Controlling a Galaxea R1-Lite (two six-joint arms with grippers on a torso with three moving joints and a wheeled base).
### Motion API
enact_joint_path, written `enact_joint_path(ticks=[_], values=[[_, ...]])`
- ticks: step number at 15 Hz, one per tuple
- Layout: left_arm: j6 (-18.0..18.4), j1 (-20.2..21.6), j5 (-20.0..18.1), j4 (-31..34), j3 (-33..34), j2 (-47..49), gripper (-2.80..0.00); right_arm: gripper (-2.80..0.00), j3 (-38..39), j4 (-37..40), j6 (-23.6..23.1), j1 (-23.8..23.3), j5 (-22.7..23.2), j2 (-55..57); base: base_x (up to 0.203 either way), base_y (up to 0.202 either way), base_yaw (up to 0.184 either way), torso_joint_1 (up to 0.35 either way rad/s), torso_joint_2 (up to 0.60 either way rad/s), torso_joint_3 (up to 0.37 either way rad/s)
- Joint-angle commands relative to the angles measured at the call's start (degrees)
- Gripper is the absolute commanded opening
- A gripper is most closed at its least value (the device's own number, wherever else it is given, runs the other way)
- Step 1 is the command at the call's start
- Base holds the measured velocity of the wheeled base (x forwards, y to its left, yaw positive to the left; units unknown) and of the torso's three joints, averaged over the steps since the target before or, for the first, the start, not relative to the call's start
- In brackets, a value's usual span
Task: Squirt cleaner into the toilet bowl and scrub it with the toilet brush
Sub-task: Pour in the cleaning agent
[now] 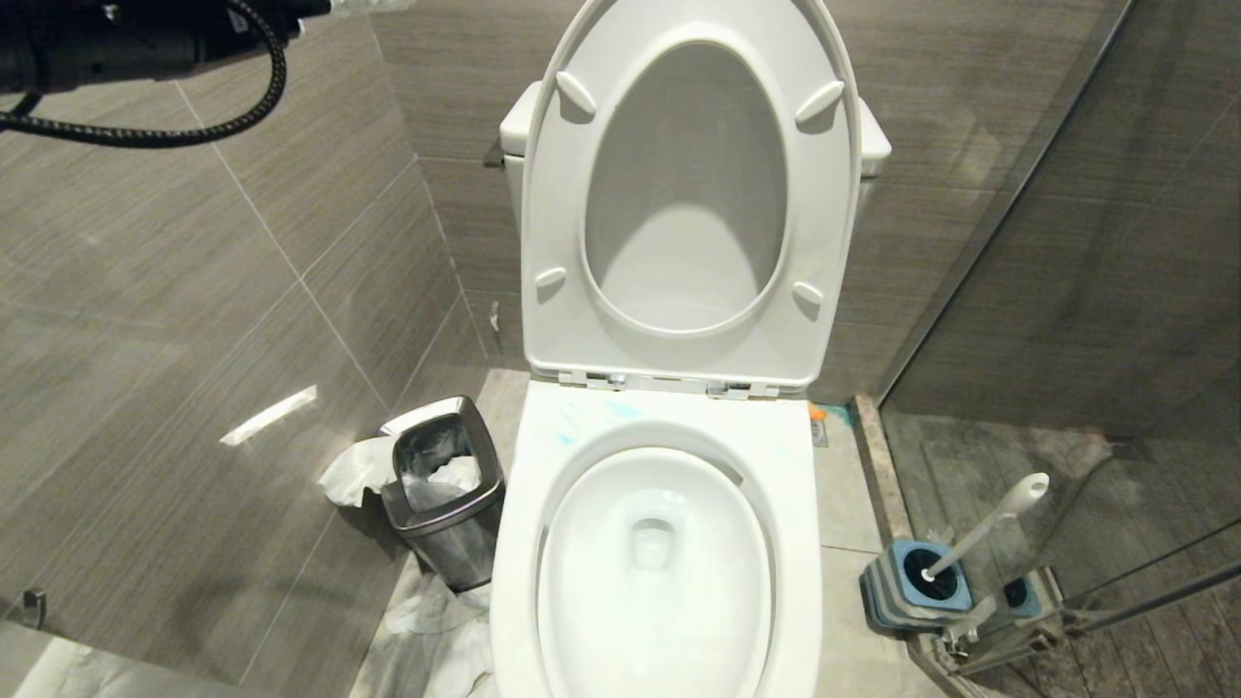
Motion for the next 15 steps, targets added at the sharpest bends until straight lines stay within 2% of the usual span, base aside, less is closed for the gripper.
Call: enact_joint_path(ticks=[1, 2, 3, 5, 9, 12, 13, 15], values=[[1.8, -0.6, 0.4, 0.6, -1.0, -3.5, 0.0, -2.8, 0.0, 0.0, 0.0, 0.0, 0.0, 0.1, 0.0, 0.0, 0.0, 0.0, 0.0, 0.0], [3.0, -1.1, 0.9, 1.6, -0.8, -5.3, 0.0, -2.8, 0.0, 0.0, 0.0, 0.1, 0.0, 0.1, 0.0, 0.0, 0.0, 0.0, 0.0, 0.0], [3.7, -2.0, 1.1, 3.4, -0.8, -7.1, -2.8, -2.8, 0.0, 0.0, 0.0, 0.0, 0.1, 0.1, 0.0, 0.0, 0.0, 0.0, 0.0, 0.0], [4.2, -3.6, 1.3, 6.0, -0.7, -10.4, -2.8, -2.8, 0.0, 0.0, 0.0, 0.0, 0.1, 0.1, 0.0, 0.0, 0.0, 0.0, 0.0, 0.0], [7.2, -4.7, 6.5, 6.5, -0.8, -15.1, -2.8, -2.8, 0.0, 0.0, 0.0, 0.0, 0.1, 0.1, 0.0, 0.0, 0.0, 0.0, 0.0, 0.0], [8.0, -4.6, 9.4, 7.2, -0.2, -19.3, -2.8, -2.8, 0.0, 0.0, 0.0, 0.0, 0.0, 0.1, 0.0, 0.0, 0.0, 0.0, 0.0, 0.0], [7.6, -3.5, 9.4, 8.4, 0.5, -21.4, -2.8, -2.8, 0.0, 0.0, 0.0, 0.0, 0.0, 0.1, 0.0, 0.0, 0.0, 0.0, 0.0, 0.0], [7.0, 1.7, 7.1, 11.3, 2.1, -25.5, -2.8, -2.8, 0.0, 0.0, 0.0, 0.0, 0.1, 0.1, 0.0, 0.0, 0.0, 0.0, 0.0, 0.0]])
